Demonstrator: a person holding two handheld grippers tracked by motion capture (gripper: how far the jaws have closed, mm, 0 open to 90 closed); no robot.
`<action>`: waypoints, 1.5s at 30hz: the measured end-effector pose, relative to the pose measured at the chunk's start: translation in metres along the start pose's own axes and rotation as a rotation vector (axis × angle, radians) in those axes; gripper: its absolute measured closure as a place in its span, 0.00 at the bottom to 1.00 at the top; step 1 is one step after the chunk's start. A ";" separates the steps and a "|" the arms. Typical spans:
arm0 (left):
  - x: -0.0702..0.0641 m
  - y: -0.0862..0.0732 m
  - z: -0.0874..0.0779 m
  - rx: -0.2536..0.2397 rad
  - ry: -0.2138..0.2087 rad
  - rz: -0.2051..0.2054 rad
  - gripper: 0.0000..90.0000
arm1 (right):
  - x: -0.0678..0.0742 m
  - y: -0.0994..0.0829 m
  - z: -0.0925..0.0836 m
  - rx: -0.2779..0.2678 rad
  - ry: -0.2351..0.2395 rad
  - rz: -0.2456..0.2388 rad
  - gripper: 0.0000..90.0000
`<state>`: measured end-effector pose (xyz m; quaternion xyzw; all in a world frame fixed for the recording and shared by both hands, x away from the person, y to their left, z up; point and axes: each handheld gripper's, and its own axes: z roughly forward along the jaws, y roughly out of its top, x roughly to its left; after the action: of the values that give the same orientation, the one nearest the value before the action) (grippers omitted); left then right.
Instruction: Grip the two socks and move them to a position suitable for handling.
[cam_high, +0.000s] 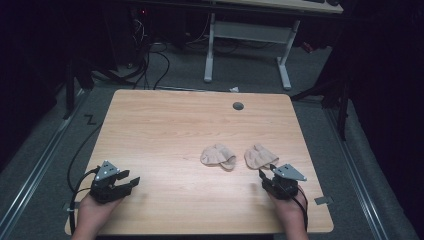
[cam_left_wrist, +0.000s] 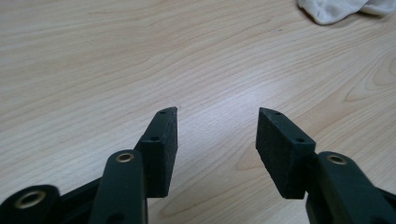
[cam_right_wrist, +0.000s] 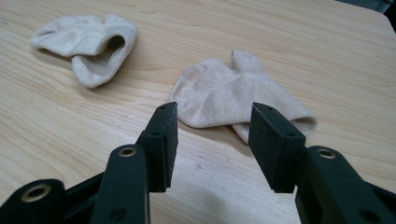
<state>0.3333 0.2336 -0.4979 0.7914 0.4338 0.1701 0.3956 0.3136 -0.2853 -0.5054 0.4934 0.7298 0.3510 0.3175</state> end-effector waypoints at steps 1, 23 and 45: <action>0.002 0.000 0.000 -0.010 0.006 -0.009 0.53 | 0.000 0.000 0.001 0.000 -0.002 -0.003 0.58; 0.013 0.000 0.009 -0.019 0.011 -0.067 0.44 | -0.009 0.005 -0.003 0.008 -0.028 0.033 0.82; 0.003 0.000 0.016 0.024 0.065 -0.009 0.47 | -0.029 0.041 0.054 0.098 0.020 0.031 1.00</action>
<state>0.3447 0.2279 -0.5078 0.7881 0.4522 0.1888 0.3726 0.3863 -0.2910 -0.4980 0.5160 0.7414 0.3247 0.2805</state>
